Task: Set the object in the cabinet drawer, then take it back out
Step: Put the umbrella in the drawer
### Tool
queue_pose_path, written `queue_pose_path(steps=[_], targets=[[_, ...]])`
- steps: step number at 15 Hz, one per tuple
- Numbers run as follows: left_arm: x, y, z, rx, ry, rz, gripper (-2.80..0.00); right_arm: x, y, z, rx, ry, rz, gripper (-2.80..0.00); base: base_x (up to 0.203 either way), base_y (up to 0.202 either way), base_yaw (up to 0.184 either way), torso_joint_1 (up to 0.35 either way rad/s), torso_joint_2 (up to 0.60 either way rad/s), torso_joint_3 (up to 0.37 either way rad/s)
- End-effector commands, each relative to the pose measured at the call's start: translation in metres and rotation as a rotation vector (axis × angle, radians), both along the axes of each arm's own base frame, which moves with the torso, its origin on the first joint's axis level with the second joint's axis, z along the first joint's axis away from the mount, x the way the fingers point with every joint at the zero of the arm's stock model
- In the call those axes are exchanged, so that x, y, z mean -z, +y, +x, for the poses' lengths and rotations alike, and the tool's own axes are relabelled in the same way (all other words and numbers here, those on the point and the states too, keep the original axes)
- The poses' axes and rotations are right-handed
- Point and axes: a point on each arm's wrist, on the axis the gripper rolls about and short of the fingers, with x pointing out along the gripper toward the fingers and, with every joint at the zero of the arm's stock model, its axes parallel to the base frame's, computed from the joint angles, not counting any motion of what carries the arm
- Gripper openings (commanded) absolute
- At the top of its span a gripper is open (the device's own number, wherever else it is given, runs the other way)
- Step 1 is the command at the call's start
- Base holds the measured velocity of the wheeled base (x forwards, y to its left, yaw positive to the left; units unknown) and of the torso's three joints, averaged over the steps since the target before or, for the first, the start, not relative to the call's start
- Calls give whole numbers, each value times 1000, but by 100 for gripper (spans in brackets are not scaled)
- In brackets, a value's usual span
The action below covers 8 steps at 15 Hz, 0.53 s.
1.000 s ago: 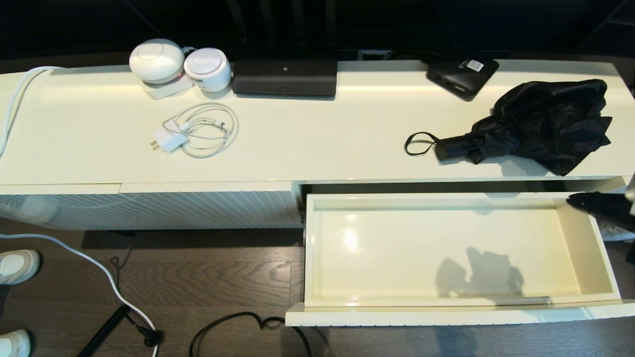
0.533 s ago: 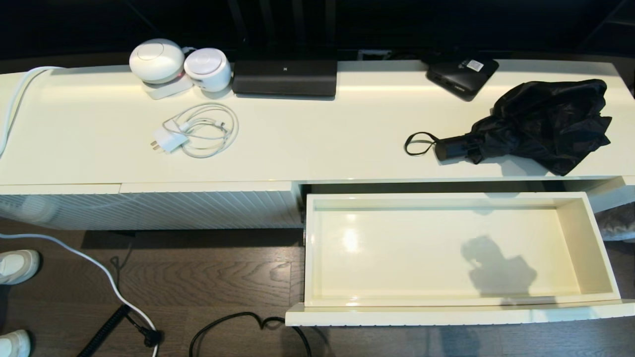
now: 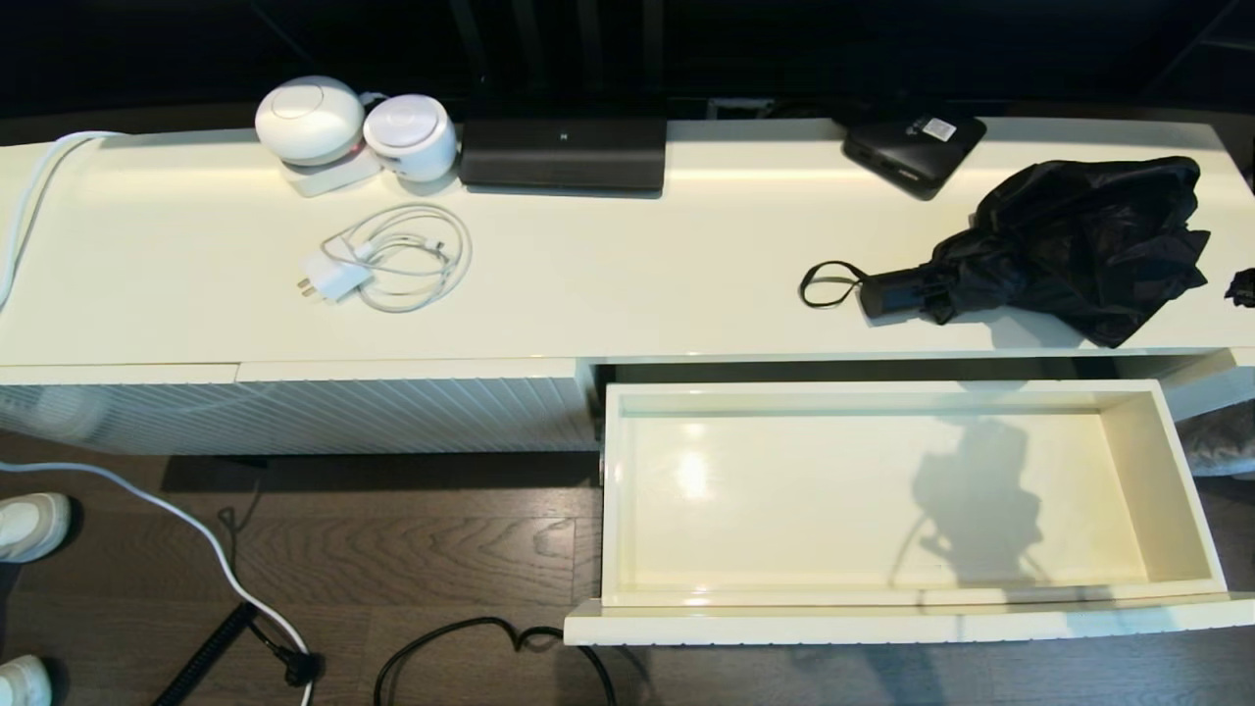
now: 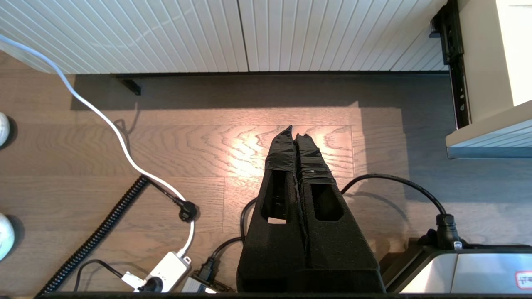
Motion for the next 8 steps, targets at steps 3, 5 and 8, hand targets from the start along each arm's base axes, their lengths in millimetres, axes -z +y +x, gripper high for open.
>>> queue_pose_path(steps=[3, 5, 8], targets=[[0, 0, 0, 0, 0, 0, -280, 8, 24, 45, 192, 23, 152, -280, 0, 0, 0, 0, 0, 0], [0, 0, 0, -1, 1, 0, -280, 3, 32, 50, 265, -21, 199, -280, 0, 0, 0, 0, 0, 0], [0, 0, 0, -1, -1, 0, -280, -5, 38, 46, 272, -3, 254, 0, 0, 0, 0, 0, 0, 0]])
